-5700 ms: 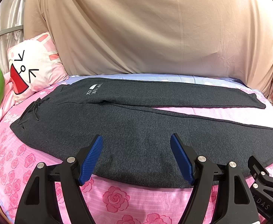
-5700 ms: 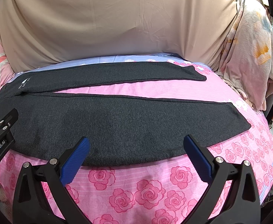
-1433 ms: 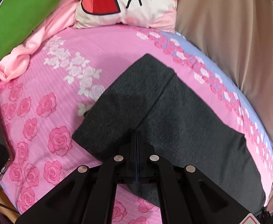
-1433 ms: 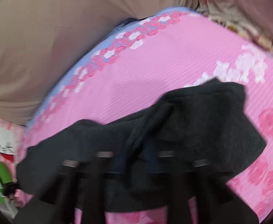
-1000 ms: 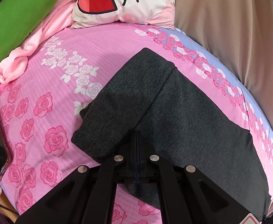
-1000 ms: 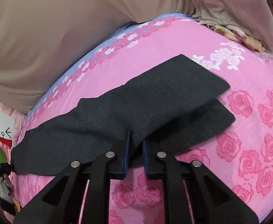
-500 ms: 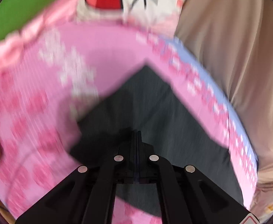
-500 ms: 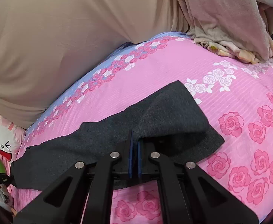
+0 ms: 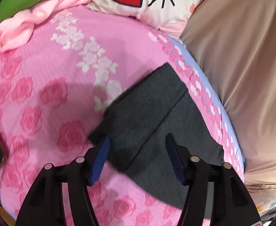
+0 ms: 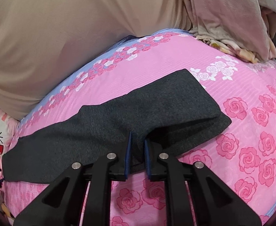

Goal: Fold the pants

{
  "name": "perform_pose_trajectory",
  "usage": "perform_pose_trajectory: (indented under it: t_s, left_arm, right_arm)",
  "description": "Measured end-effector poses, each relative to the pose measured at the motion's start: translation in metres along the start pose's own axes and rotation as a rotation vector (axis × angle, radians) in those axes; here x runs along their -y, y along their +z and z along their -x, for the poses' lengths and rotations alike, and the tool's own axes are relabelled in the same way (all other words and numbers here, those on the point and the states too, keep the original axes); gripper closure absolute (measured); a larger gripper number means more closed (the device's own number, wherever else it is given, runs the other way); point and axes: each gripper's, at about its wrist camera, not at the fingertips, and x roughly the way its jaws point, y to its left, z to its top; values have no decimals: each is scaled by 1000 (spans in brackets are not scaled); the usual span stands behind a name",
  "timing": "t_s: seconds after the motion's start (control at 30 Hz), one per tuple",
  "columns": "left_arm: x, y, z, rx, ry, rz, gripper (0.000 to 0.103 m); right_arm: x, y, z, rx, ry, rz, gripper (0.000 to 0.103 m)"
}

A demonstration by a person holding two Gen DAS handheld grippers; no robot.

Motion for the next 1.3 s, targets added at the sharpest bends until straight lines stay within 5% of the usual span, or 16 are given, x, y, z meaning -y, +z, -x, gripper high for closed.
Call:
perform_pose_trajectory:
  t_s: [0.07,0.17,0.2,0.27,0.33,0.4,0.43,0.7,0.77,0.93,1.2,1.3]
  left_arm:
    - [-2,7,-2,-33,36,38,69]
    - [-9,2,14,-44,53,99,68]
    - [-10,-3,18,-39,63,93,65]
    - [-13,-13,11,-95,49,86,43]
    - [-17,-18,6,-80,27,112,41]
    - [-13,-15,6,-59,0,101,63]
    - [-12,-10,5,-62,-10,116,98]
    - [89,43,75,94,-276,-85,99]
    - [93,42,72,105,-211,-138,98]
    - [21,25,-25,-144,-46,-88,98]
    - [-24,-6,-13,-167,-164,18,87]
    - [-22,-3,-22,-166,-240,72,71]
  right_arm:
    - [2,-2,3,6,13,-22,82]
    - [1,-6,7,18,20,-32,78]
    - [-2,-8,9,22,25,-23,77]
    - [-8,-8,9,27,24,5,69]
    - [-12,-9,8,23,17,20,67]
    - [-12,-9,7,20,15,21,67]
    - [-11,-9,7,20,14,16,67]
    - [-11,-10,5,9,9,16,67]
    - [-9,-9,4,8,11,12,67]
    - [-9,-9,2,-4,12,13,66]
    - [-11,-9,-3,-26,2,22,65]
    - [-11,-9,-2,-22,0,20,65]
